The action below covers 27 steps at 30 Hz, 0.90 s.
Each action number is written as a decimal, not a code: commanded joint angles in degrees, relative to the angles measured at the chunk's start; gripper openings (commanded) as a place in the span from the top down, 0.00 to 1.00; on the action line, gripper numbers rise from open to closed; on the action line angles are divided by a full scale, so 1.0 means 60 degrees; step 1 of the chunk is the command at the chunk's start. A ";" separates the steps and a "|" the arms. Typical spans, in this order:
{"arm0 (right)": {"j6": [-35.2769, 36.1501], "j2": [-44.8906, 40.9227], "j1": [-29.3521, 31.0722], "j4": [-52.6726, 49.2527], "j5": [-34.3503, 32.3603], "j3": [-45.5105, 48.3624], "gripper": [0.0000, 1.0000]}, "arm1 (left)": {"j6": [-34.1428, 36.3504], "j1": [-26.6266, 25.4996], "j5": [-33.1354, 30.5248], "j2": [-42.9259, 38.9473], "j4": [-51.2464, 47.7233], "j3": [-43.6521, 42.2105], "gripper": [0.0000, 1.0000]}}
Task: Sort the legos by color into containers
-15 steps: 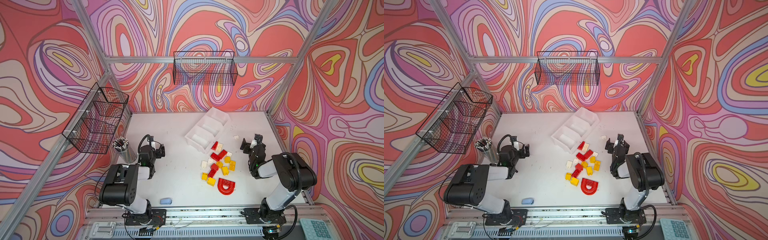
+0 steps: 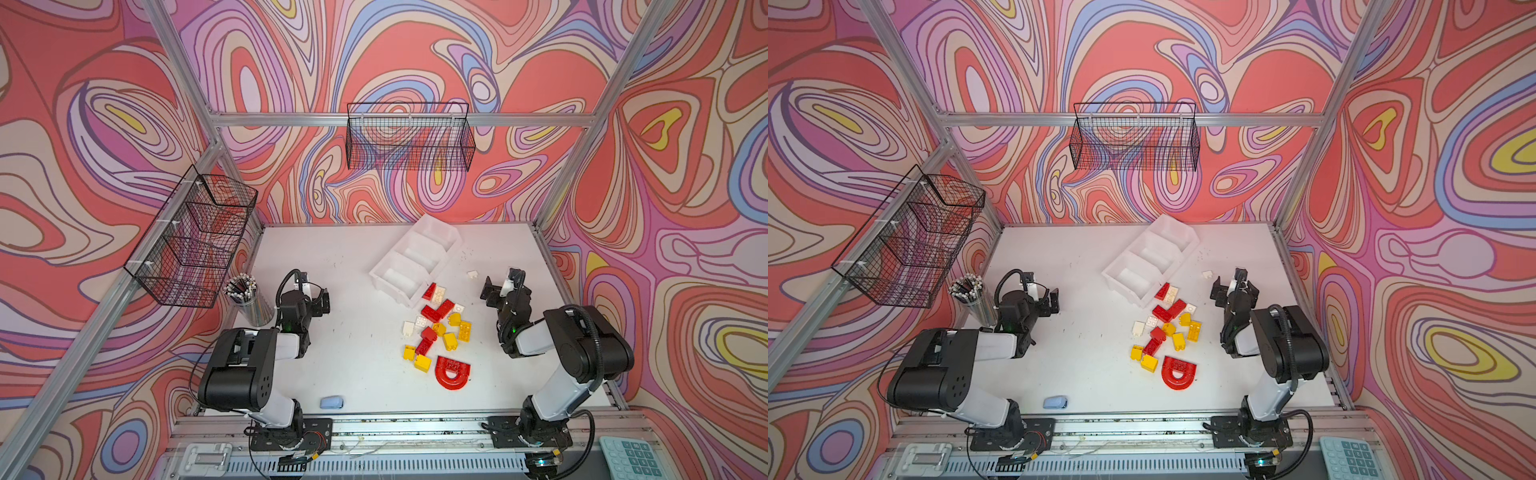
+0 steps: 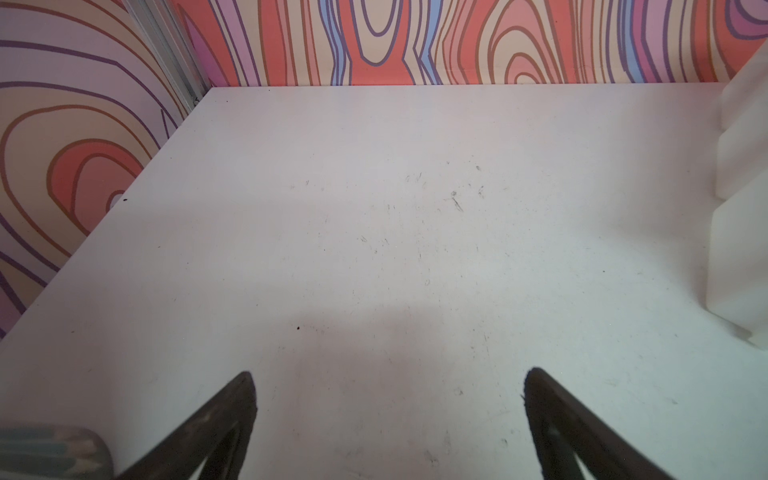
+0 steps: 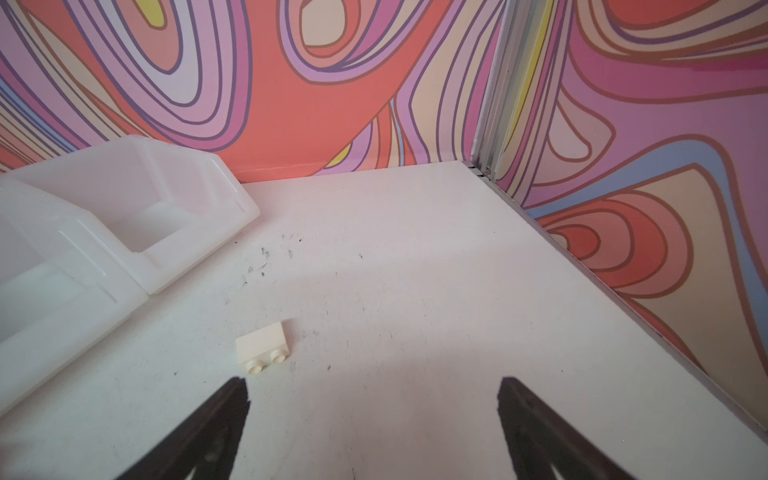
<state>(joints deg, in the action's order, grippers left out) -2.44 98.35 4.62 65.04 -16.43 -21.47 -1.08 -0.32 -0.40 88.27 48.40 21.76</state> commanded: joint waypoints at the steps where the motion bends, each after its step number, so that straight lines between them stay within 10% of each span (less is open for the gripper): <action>1: 0.0060 -0.0027 0.0020 0.0118 0.0086 -0.0083 0.02 | 0.0077 0.0053 0.0080 -0.0067 0.0096 0.0078 0.00; 22: 0.0069 -0.0038 0.0008 0.0154 0.0096 -0.0054 0.02 | 0.0064 0.0053 0.0037 -0.0091 0.0046 0.0109 0.00; 27: 0.0020 -0.0980 0.0045 -0.1721 -0.0349 -0.0622 0.02 | -0.0372 0.0014 -0.1397 -0.1246 -0.3547 0.1829 0.00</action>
<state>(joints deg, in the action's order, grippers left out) -2.44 96.99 4.62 62.26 -16.84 -21.91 -2.02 -0.32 -3.64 85.41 38.46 25.41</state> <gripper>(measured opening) 0.983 0.999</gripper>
